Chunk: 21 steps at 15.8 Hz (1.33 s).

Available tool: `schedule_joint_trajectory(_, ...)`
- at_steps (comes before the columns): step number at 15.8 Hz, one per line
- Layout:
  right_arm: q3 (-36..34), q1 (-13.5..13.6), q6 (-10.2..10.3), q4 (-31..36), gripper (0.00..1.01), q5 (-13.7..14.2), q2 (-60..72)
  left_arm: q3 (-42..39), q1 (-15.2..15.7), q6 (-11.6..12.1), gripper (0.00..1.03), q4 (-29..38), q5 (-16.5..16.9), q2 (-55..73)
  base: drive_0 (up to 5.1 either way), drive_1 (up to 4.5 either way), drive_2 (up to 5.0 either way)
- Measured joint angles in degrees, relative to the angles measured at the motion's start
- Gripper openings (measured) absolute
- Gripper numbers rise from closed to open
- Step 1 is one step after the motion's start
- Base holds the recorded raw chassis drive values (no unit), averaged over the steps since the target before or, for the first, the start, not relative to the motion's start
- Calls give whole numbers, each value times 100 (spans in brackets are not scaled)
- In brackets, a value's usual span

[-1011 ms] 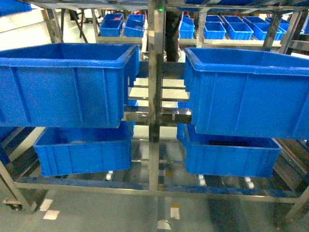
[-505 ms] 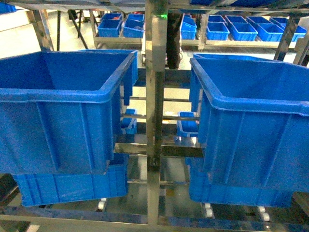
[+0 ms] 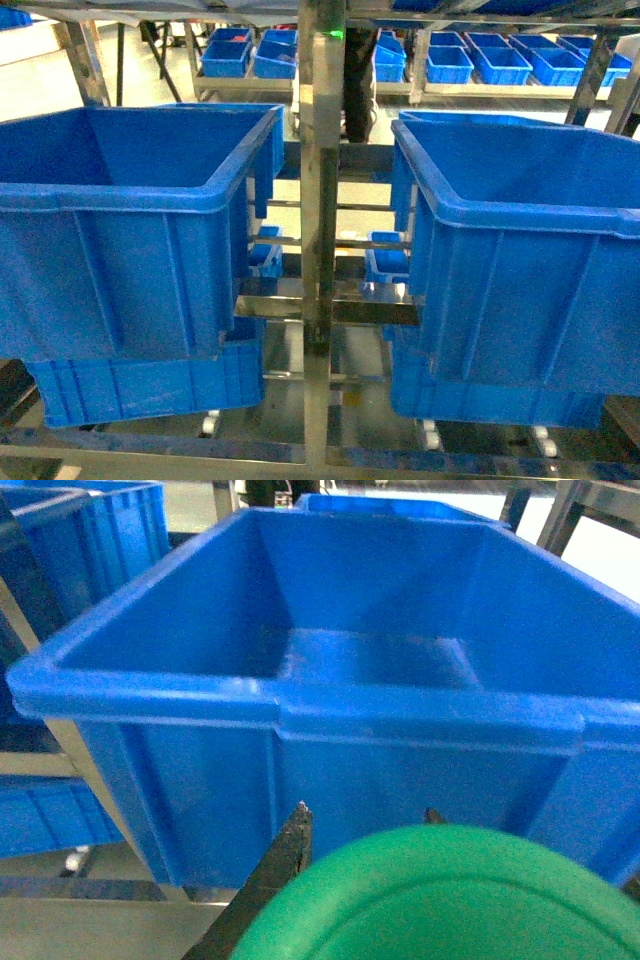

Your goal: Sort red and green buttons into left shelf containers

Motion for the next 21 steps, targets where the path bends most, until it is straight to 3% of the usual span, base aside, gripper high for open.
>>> schedule_joint_trajectory(2, 782, 26, 140, -101, 26, -22, 730, 0, 0, 0, 27, 0, 2, 0, 0, 0, 0)
schedule_joint_trajectory(4, 1539, -120, 179, 15, 26, -44, 1803, 0, 0, 0, 27, -2, 0, 0, 0, 0, 0)
schedule_joint_trajectory(7, 2754, 2, 26, 28, 26, 433, 2951, 0, 0, 0, 27, -4, 2, 0, 0, 0, 0)
schedule_joint_trajectory(9, 3580, 111, -42, -170, 26, 546, 3458, 0, 0, 0, 27, -4, 2, 0, 0, 0, 0)
schedule_joint_trajectory(15, 4743, 31, 105, -966, 26, 741, 4446, 0, 0, 0, 27, -2, 2, 0, 0, 0, 0)
schedule_joint_trajectory(16, 4839, -33, 197, -1012, 32, 769, 4520, 0, -7, 0, 27, -7, 7, 0, 0, 0, 0)
schedule_joint_trajectory(17, 4671, -57, 175, -619, 43, 898, 4441, 0, -7, 0, 27, -4, 2, 0, 0, 0, 0)
schedule_joint_trajectory(19, 3803, 4, -175, 243, 65, 1113, 3705, 0, 4, 0, 27, -2, 0, 0, 0, 0, 0)
schedule_joint_trajectory(21, 2922, 155, -356, 791, 84, 1196, 2804, 0, 4, 0, 27, -2, 0, 0, 0, 0, 0)
